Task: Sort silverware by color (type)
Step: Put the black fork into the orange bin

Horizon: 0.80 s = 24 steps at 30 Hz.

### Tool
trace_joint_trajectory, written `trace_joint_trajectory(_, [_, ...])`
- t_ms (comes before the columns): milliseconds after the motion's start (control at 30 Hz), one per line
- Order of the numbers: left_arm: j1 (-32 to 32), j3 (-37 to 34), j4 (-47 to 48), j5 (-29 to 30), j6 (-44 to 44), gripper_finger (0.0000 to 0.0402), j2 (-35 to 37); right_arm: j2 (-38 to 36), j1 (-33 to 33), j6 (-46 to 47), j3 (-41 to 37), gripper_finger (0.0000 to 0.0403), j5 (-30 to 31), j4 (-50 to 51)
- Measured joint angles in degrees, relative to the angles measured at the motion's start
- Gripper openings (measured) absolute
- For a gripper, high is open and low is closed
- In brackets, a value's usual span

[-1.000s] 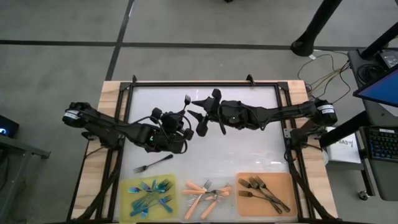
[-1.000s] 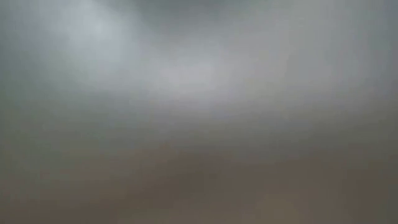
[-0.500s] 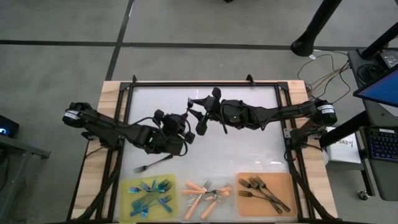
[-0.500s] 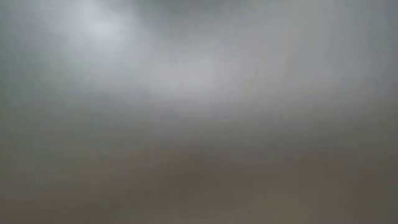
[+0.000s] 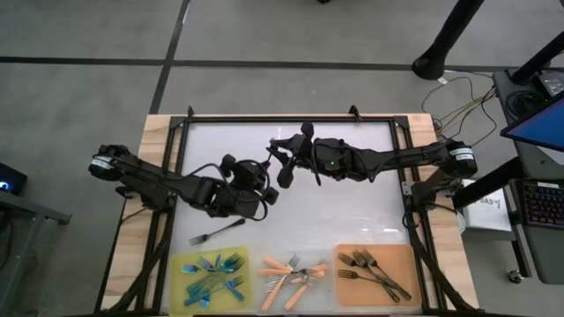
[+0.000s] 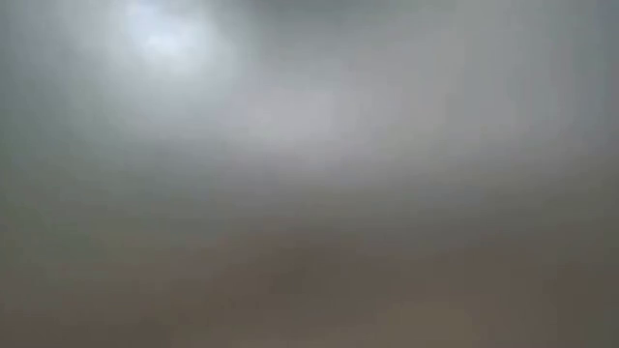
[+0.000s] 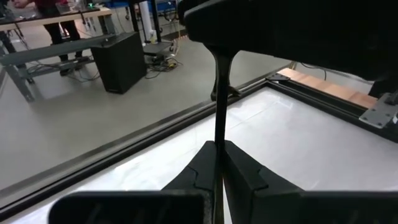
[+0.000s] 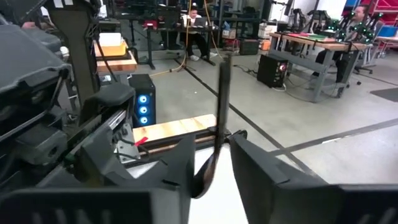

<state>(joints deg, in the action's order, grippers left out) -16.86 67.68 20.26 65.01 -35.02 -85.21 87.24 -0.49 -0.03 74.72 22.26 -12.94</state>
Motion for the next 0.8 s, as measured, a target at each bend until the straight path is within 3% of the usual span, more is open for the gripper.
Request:
trace_joint_trajectory(200, [0.09, 0.00, -0.04, 0.01, 0.06, 0.0000, -0.04, 0.00, -0.26, -0.49, 0.04, 0.0020, -0.76, -0.34])
trace_joint_trajectory(467, [0.00, 0.00, -0.29, -0.04, 4.15, 0.0026, -0.04, 0.00, -0.42, -2.51, 0.02, 0.0009, 1.46, 1.10])
trace_joint_trajectory(600, [0.09, 0.00, -0.14, -0.04, 4.57, 0.0041, -0.04, -0.18, -0.46, -5.49, 0.02, 0.0008, 8.91, 2.45])
trace_joint_trajectory(700, [0.07, 0.00, 1.00, -0.06, 5.24, 0.0052, -0.04, -0.70, -0.72, -7.80, 0.02, 0.0008, 14.04, 7.89])
trace_joint_trajectory(800, [-0.13, 0.00, 3.19, -0.08, 5.89, 0.0062, -0.04, -2.81, -0.84, -6.58, 0.07, 0.0008, 13.90, 17.84])
